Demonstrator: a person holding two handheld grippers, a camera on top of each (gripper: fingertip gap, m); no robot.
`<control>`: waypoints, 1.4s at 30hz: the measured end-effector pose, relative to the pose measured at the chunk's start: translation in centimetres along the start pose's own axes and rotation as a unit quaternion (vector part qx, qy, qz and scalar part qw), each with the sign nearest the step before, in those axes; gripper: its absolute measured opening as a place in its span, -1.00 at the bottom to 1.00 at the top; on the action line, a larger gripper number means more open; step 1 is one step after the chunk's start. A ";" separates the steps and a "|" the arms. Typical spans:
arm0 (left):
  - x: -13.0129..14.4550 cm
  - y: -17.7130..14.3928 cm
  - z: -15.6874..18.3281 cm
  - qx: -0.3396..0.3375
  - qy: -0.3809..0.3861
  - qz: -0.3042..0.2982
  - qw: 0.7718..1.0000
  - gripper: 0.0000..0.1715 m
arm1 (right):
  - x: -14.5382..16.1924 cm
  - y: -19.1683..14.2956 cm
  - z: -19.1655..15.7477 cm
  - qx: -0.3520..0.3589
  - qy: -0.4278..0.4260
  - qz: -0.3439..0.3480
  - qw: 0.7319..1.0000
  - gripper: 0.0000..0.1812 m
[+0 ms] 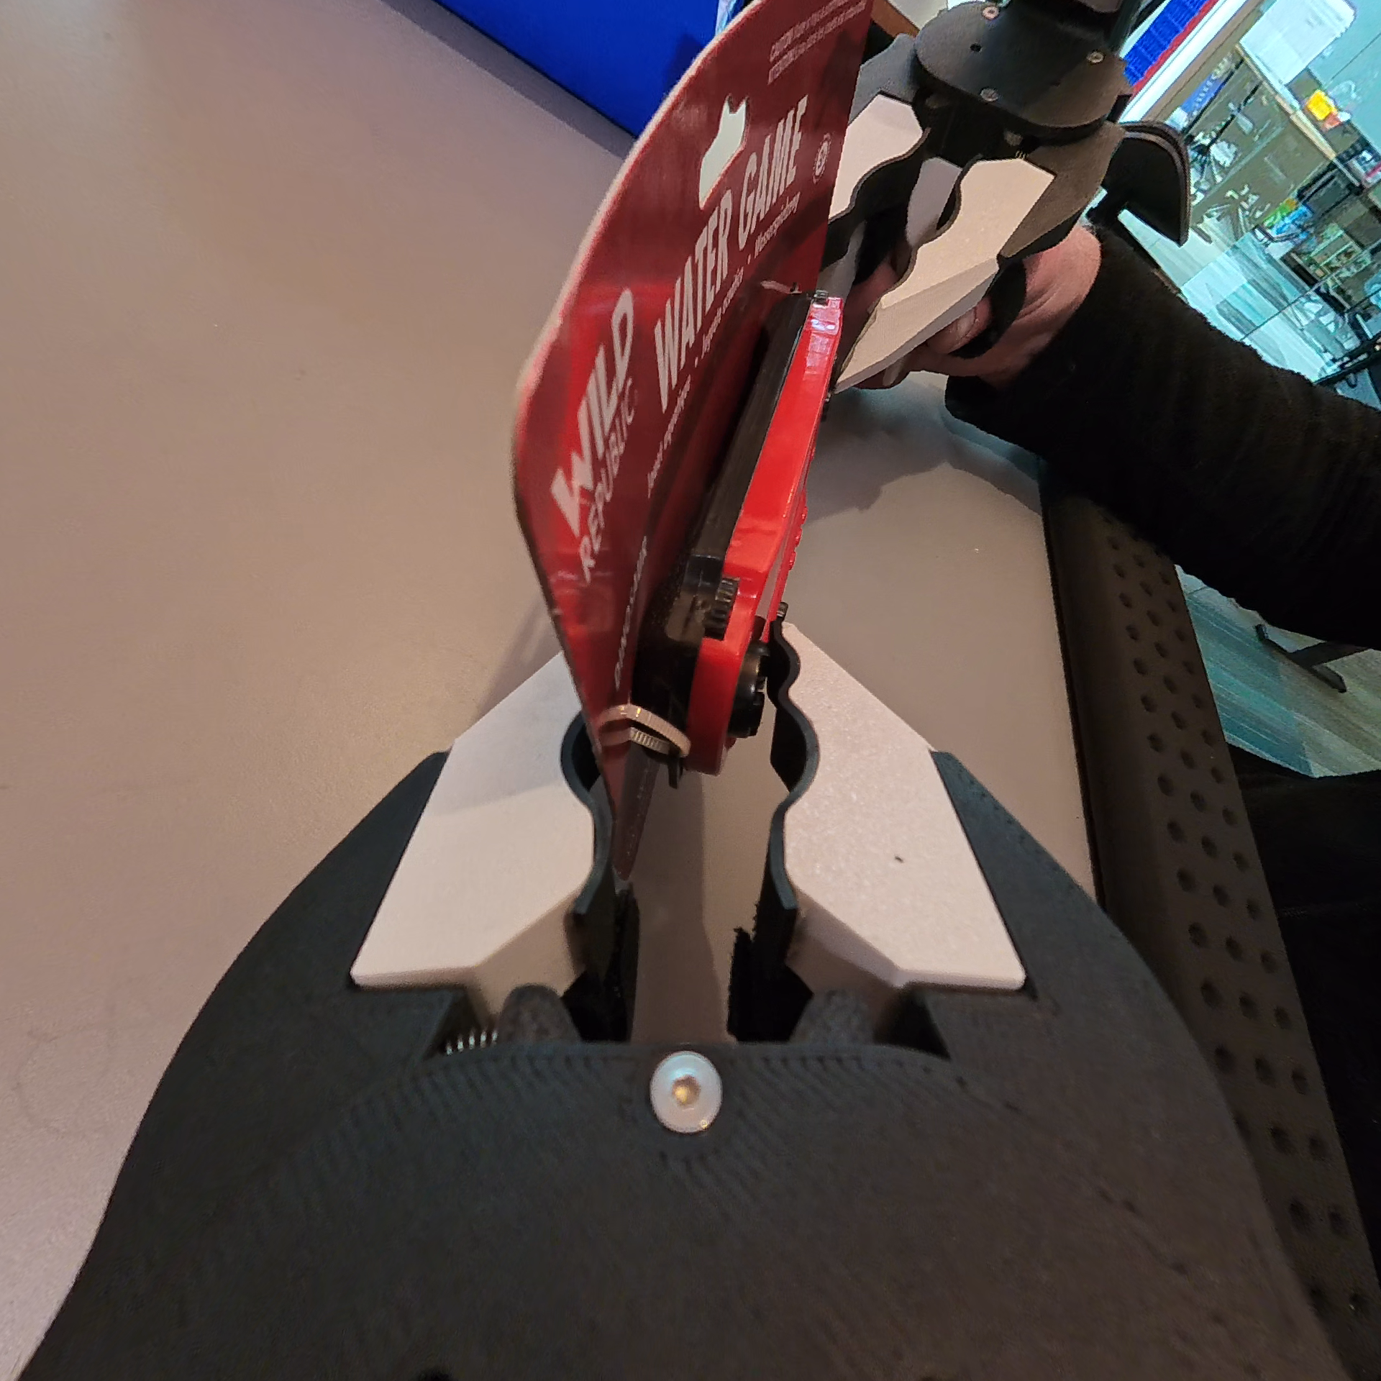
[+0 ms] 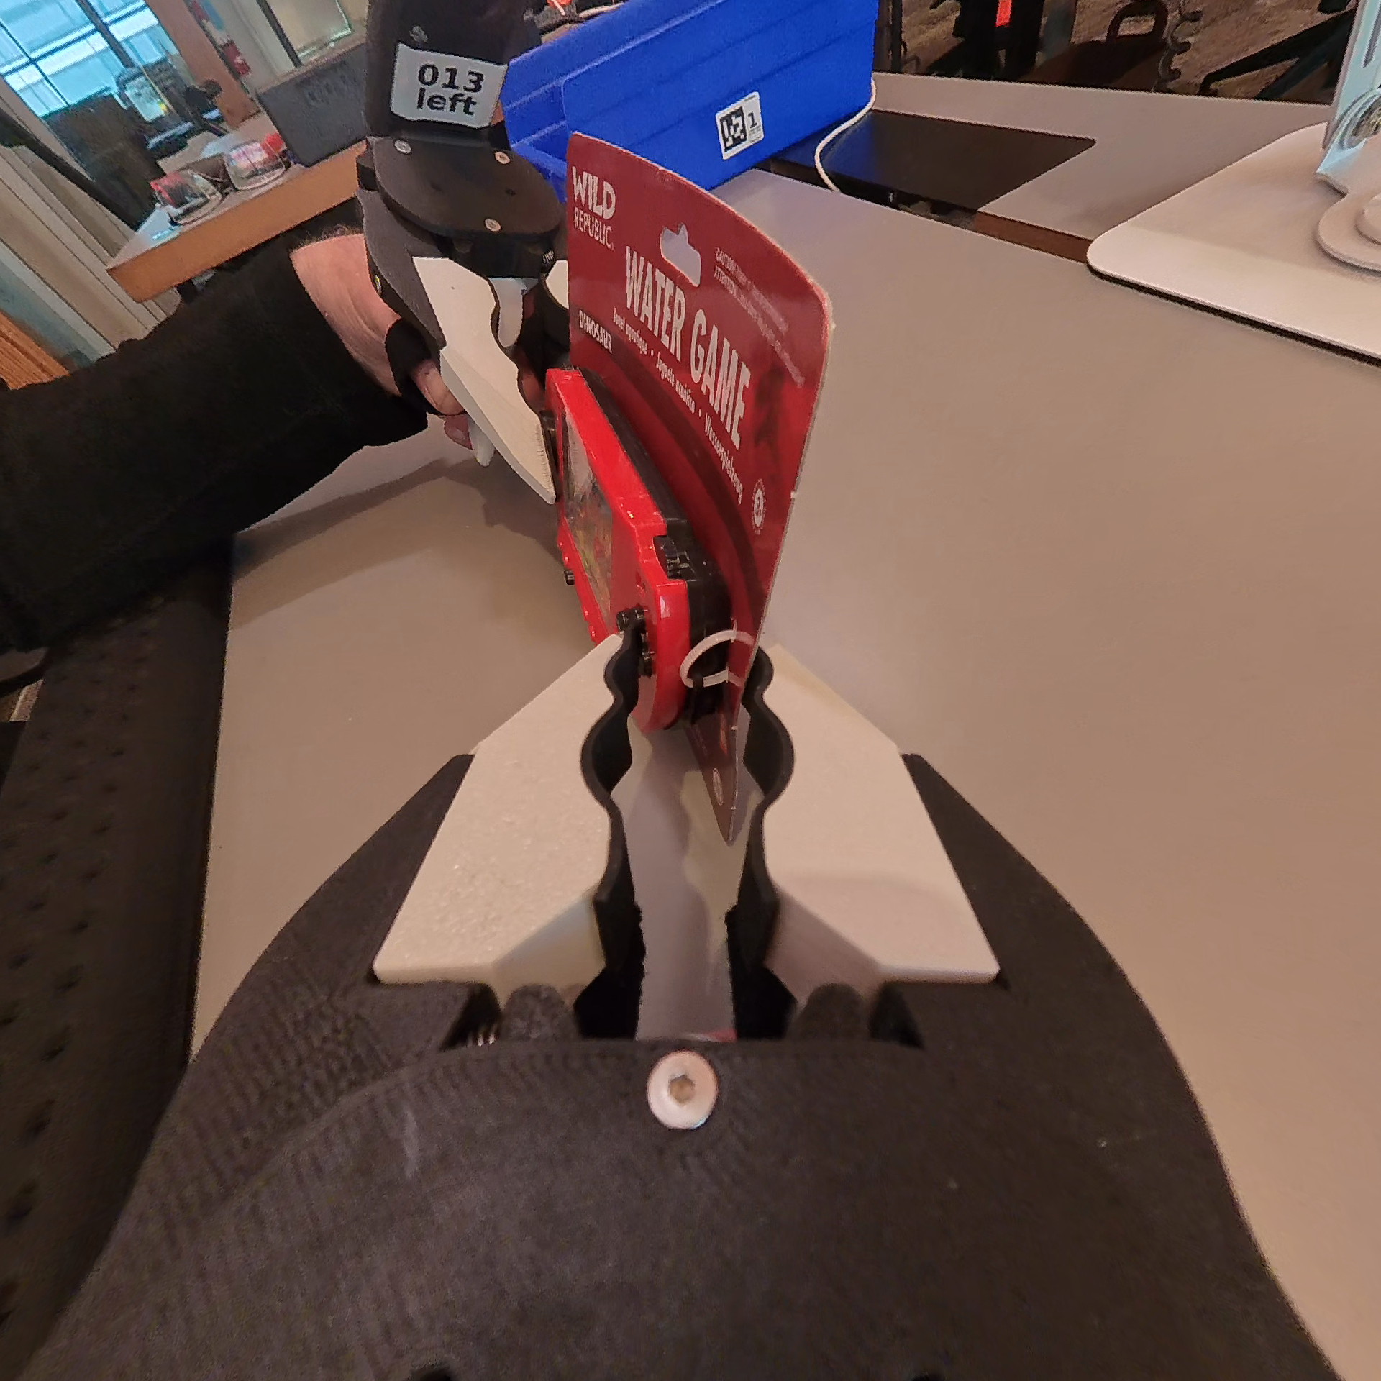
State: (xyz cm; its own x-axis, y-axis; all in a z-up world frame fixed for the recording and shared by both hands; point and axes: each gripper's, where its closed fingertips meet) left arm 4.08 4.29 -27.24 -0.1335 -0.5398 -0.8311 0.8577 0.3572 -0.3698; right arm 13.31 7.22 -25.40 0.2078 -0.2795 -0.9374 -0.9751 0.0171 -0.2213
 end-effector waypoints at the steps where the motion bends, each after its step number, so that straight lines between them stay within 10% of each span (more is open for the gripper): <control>1: 0.0 0.0 0.0 -0.001 0.000 0.000 1.000 -0.54 | 0.0 0.0 0.0 0.000 0.001 0.000 1.000 -0.74; 42: -0.5 -1.1 -0.4 -0.028 0.023 0.027 0.999 -0.51 | 0.2 0.0 -0.5 -0.017 -0.001 0.005 1.000 -0.68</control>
State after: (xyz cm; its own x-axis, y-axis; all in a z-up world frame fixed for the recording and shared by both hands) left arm 3.02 4.45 -26.61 -0.1109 -0.4831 -0.8685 0.8358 0.4275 -0.3445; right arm 13.34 6.68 -25.46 0.1983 -0.2769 -0.9402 -0.9791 -0.0122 -0.2029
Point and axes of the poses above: each gripper's, where its closed fingertips meet, y out along the fingers, x out of its underside, z = x × y across the jaws, and after that the axes turned 9 degrees about z, right-handed
